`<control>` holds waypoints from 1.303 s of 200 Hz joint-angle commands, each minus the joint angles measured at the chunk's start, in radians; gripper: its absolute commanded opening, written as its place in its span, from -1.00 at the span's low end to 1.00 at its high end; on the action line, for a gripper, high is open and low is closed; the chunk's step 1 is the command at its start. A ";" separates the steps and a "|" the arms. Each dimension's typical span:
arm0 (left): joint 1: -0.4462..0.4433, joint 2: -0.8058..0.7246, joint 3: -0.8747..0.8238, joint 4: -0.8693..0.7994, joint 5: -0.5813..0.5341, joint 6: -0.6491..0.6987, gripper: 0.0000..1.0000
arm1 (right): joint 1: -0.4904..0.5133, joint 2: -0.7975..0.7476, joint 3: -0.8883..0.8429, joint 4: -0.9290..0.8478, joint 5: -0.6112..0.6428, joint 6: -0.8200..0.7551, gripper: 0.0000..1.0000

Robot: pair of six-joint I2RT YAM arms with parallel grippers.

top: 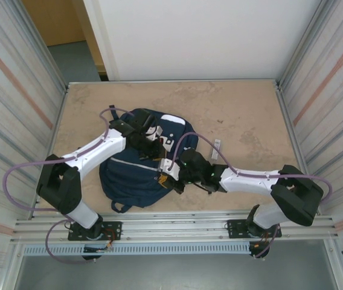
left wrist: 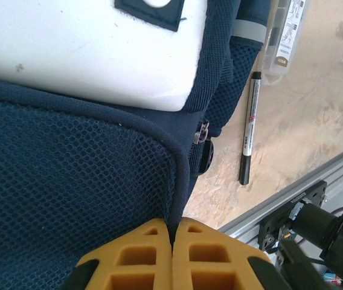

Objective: Pack the student bag

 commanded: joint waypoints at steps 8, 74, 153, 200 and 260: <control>-0.013 -0.031 0.013 0.152 0.002 -0.097 -1.00 | 0.102 0.060 0.030 0.042 0.199 0.262 -1.00; -0.046 0.028 -0.003 0.292 -0.004 -0.188 -1.00 | 0.249 0.151 0.057 0.178 0.380 0.690 -0.92; -0.009 -0.058 0.002 0.232 -0.091 -0.024 -0.36 | 0.228 -0.036 -0.028 0.029 0.464 0.697 -0.24; 0.039 -0.335 -0.147 0.135 -0.142 0.025 -0.17 | 0.203 -0.333 0.037 -0.410 0.746 0.817 0.48; -0.243 -0.550 -0.421 0.103 -0.353 -0.206 -0.10 | -0.130 -0.242 0.166 -0.593 0.397 1.119 0.78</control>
